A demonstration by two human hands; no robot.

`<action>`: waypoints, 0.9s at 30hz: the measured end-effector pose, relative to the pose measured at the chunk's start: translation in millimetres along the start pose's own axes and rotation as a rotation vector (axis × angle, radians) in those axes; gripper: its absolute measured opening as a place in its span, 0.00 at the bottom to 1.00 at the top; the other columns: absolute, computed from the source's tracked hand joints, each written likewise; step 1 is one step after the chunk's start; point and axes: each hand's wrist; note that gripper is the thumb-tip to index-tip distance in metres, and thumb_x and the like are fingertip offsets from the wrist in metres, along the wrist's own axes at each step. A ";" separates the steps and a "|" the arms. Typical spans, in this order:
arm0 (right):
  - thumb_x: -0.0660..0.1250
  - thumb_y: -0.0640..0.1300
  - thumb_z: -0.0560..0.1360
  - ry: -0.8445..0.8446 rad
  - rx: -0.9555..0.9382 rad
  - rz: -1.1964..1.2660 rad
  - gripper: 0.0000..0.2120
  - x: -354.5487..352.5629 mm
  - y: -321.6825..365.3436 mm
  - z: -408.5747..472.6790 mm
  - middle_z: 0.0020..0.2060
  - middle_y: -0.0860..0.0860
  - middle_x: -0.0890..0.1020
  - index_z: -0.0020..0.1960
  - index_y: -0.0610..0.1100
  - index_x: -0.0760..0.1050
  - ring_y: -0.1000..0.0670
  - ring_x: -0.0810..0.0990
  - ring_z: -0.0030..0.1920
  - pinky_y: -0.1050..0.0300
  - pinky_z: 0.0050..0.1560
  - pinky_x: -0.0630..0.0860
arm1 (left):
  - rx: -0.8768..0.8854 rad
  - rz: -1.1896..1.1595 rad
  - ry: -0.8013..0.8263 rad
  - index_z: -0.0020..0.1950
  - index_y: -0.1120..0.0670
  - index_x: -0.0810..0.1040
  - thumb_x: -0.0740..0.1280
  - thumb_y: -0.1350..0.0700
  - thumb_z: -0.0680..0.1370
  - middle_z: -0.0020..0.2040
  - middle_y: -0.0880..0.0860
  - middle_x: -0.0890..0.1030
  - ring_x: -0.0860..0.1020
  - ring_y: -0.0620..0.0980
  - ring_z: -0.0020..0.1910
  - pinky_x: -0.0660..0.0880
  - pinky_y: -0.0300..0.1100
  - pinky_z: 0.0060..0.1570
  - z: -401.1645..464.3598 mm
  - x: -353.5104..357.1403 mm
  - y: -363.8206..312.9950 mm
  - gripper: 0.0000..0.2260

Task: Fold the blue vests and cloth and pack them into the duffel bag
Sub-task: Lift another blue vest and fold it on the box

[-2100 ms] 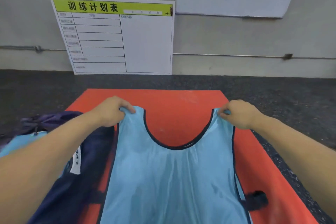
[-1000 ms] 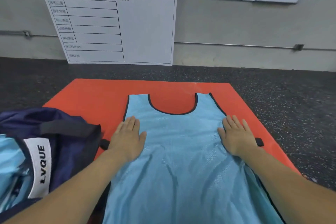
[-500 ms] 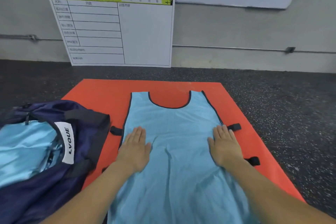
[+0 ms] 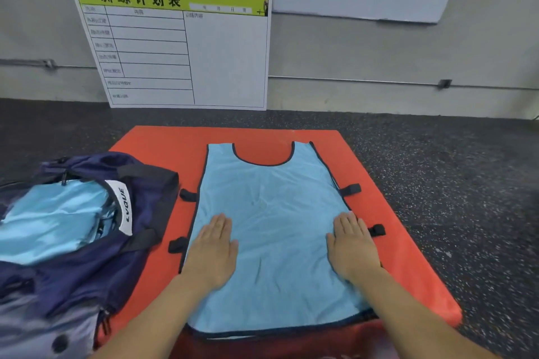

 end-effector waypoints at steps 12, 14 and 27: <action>0.31 0.62 0.77 0.068 -0.099 0.151 0.39 17.8 -3.6 -42.4 0.83 0.53 0.44 0.84 0.47 0.43 0.51 0.40 0.82 0.53 0.80 0.37 | 0.104 0.021 0.016 0.72 0.62 0.74 0.54 0.46 0.80 0.73 0.59 0.74 0.73 0.56 0.72 0.47 0.44 0.75 -40.2 3.3 -3.9 0.28; 0.34 0.61 0.81 0.072 -0.009 0.144 0.35 16.7 -16.3 -41.8 0.83 0.52 0.44 0.84 0.46 0.43 0.51 0.40 0.82 0.53 0.81 0.38 | 0.049 0.035 0.060 0.70 0.63 0.76 0.54 0.46 0.80 0.71 0.60 0.75 0.75 0.57 0.70 0.46 0.44 0.75 -42.5 4.0 -6.2 0.28; 0.47 0.57 0.85 0.039 -0.242 0.204 0.28 26.3 53.3 -92.6 0.77 0.51 0.69 0.77 0.45 0.69 0.49 0.69 0.76 0.50 0.74 0.54 | 0.241 -0.089 -0.023 0.73 0.59 0.74 0.49 0.41 0.84 0.74 0.54 0.73 0.70 0.49 0.74 0.51 0.43 0.74 -82.2 5.6 -51.8 0.29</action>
Point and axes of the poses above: each hand's wrist, its own z-axis towards the middle knuckle, its own x-axis out of the palm, y = z × x
